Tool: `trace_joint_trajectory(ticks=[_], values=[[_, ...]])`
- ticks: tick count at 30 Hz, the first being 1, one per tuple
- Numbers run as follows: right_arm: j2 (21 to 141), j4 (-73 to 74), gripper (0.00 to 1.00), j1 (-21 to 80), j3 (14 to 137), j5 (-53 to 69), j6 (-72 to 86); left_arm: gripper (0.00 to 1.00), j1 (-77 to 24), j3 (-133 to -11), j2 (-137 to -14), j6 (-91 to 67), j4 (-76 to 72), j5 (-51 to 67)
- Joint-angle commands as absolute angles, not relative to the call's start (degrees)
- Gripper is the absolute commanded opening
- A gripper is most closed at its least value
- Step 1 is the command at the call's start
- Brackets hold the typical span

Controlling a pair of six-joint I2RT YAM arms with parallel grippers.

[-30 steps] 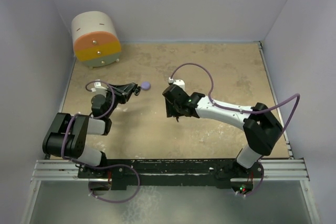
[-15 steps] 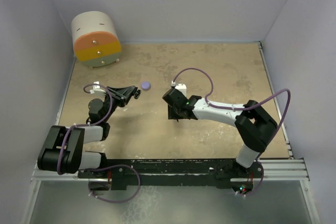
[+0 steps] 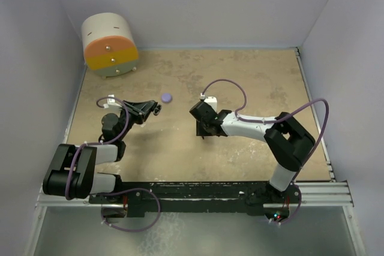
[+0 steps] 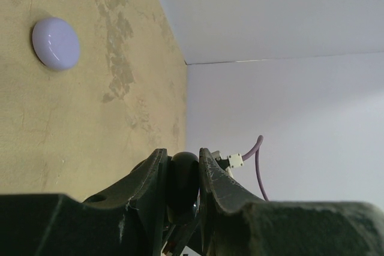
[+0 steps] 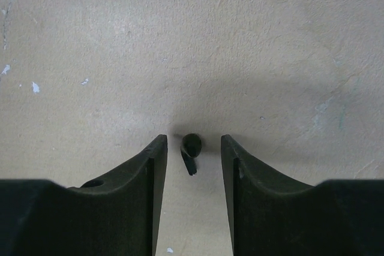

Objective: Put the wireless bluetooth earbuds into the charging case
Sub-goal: Pick up the earbud from the center of the board.

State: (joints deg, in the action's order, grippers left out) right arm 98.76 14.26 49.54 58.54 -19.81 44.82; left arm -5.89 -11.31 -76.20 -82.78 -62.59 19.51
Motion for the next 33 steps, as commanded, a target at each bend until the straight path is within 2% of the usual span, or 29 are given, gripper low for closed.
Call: trace_joint_trajectory(ticks=[1,14,33], values=[[99.47,11.51,0.43,49.48,57.55,-19.67,44.08,0.00,-5.89,-10.55,-75.30,-80.89,-64.71,20.20],[101.14,10.80,0.32,49.49,56.25,-19.96,44.20,0.00,-5.91,-9.71,-75.96,-80.53,-65.24,19.86],[101.43,12.42,0.26,50.71,54.76,-19.93,45.61,0.00,-5.89,-9.10,-76.75,-80.61,-66.45,19.87]])
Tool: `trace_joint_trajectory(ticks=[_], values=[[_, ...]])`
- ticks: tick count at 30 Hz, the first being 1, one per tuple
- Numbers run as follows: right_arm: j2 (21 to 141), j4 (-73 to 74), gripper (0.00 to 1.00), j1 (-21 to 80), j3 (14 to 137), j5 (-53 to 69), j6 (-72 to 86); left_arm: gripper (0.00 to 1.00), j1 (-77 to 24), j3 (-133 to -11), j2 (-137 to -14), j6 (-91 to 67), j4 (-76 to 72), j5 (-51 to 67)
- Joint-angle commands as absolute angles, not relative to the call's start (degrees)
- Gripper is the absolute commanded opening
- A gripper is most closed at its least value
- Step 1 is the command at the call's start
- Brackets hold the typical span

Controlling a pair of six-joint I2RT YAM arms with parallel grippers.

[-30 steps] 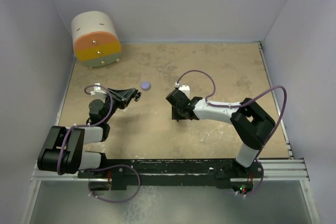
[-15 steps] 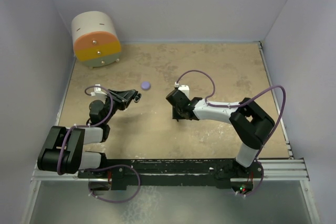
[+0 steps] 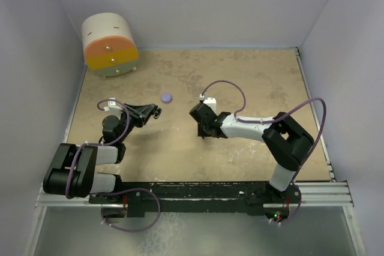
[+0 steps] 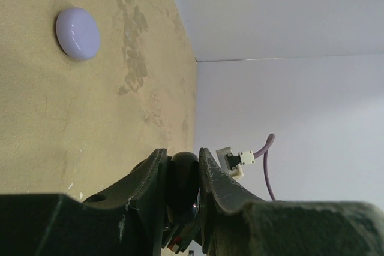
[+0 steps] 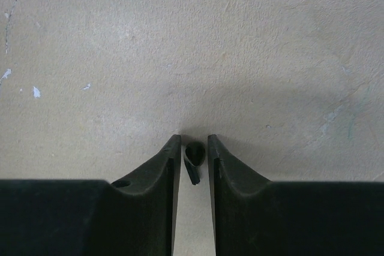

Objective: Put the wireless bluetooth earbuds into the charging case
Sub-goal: Pick up the earbud from the center of the board.

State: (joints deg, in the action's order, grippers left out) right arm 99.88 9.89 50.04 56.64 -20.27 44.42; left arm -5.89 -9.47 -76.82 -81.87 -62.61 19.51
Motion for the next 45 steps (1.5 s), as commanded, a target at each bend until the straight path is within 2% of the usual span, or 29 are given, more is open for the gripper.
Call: trace_joint_trajectory(ticks=[1,11,16,20,33,45], values=[[101.38,12.64,0.26,50.79,54.76,-19.96,45.60,0.00,-5.89,-9.14,-76.73,-80.64,-66.45,19.86],[101.51,13.33,0.20,51.15,54.75,-19.91,45.82,0.00,-5.89,-9.07,-76.95,-80.36,-66.47,19.82],[101.08,14.10,0.11,51.15,55.64,-20.23,45.80,0.00,-5.89,-9.27,-76.99,-80.46,-66.45,20.08],[100.38,13.84,0.00,51.15,57.46,-20.47,45.06,0.00,-5.88,-9.56,-76.96,-80.84,-66.45,20.62],[97.95,3.17,0.00,48.61,68.19,-25.58,33.32,0.00,-6.70,-10.41,-75.57,-83.67,-65.15,21.72],[91.36,-26.20,0.00,46.34,63.59,-23.99,20.46,0.00,-10.73,-12.84,-74.97,-88.61,-63.81,19.19]])
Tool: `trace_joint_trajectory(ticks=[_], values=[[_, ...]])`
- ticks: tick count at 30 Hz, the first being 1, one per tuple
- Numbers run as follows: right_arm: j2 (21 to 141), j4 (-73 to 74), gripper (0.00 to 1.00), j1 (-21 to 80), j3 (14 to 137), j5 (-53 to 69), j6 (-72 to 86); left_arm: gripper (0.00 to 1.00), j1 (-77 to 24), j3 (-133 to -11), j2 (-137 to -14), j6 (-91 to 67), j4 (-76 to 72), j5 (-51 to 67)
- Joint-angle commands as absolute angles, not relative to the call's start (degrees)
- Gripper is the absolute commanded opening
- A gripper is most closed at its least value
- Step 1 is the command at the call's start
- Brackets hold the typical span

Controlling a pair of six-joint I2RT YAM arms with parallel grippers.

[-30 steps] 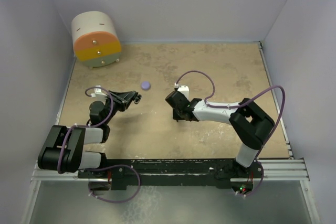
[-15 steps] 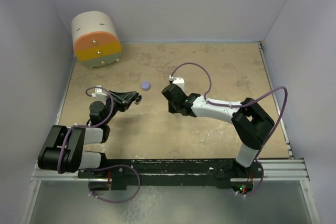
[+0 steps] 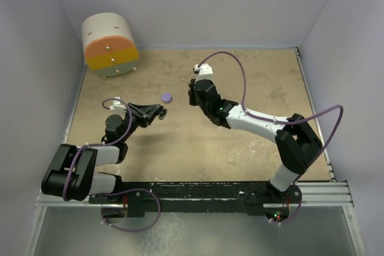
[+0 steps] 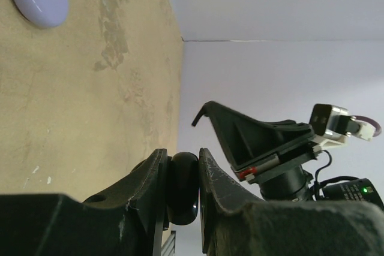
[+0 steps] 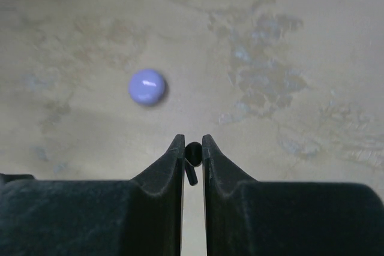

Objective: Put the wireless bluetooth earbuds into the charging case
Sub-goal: Pick up the earbud from the center of the board, then place the earbud in the charging case.

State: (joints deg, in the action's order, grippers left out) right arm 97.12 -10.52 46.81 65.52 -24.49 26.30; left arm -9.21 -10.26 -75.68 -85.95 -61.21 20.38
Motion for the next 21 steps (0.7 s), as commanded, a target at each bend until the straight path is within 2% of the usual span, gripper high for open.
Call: trace_joint_trajectory(ticks=[1,7,15,21], values=[[90.65,-29.03,0.00,46.32,62.62,-23.26,19.78,0.00,-11.32,-13.14,-75.33,-89.34,-64.45,18.88],[87.40,-41.72,0.00,46.32,57.73,-20.11,16.19,0.00,-13.72,-14.54,-79.61,-92.68,-69.93,17.63],[85.29,-56.45,0.00,46.23,50.97,-14.62,13.40,0.00,-15.53,-16.66,-89.78,-100.77,-85.48,17.61],[86.58,-61.67,0.00,46.24,49.24,-11.13,13.48,0.00,-17.18,-18.11,-90.59,-100.81,-85.10,16.40]])
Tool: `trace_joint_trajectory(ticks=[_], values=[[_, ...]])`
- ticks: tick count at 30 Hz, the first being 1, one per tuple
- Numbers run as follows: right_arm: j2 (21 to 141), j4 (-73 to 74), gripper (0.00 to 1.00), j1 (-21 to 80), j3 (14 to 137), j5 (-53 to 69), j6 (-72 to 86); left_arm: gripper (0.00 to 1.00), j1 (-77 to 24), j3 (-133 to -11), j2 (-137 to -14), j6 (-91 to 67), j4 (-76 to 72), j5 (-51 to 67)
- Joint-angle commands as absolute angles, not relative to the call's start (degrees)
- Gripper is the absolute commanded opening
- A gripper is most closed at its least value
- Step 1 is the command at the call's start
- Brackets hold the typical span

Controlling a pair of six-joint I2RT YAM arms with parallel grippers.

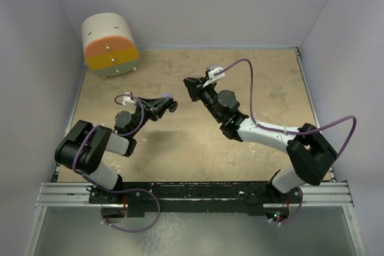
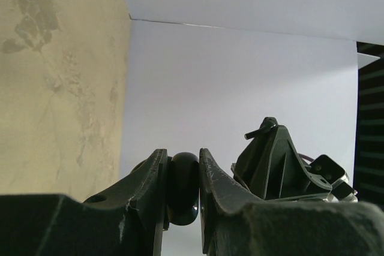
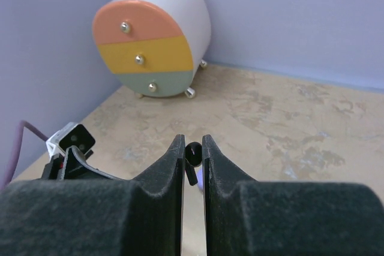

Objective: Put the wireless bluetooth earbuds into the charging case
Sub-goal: Place the earbud in the charging case.

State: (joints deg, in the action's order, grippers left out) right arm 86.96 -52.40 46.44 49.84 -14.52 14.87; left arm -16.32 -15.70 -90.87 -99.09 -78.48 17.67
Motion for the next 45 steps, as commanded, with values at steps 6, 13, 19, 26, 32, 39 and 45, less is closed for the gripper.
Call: trace_joint_trajectory(ticks=[6,13,19,26,32,39,45], values=[[88.65,-63.28,0.00,46.27,49.75,-8.81,13.38,0.00,-17.95,-19.70,-90.49,-101.70,-84.35,15.20],[89.86,-64.46,0.00,46.24,50.28,-6.62,12.50,0.00,-18.32,-21.12,-90.15,-103.39,-81.72,13.65],[89.84,-66.06,0.00,46.24,49.29,-3.88,10.76,0.00,-18.32,-22.53,-89.48,-103.71,-78.70,13.41],[90.48,-66.93,0.00,46.24,49.04,-1.20,9.42,0.00,-18.40,-23.54,-89.54,-104.82,-77.98,13.73],[91.32,-66.69,0.00,46.31,49.42,0.19,9.03,0.00,-18.43,-24.54,-89.62,-105.48,-77.70,14.14],[92.81,-65.95,0.00,46.25,50.30,1.39,8.77,0.00,-18.62,-25.64,-89.21,-105.73,-76.58,14.49],[93.69,-65.76,0.00,46.28,50.65,1.67,8.61,0.00,-18.63,-26.16,-88.32,-105.73,-75.51,14.68]])
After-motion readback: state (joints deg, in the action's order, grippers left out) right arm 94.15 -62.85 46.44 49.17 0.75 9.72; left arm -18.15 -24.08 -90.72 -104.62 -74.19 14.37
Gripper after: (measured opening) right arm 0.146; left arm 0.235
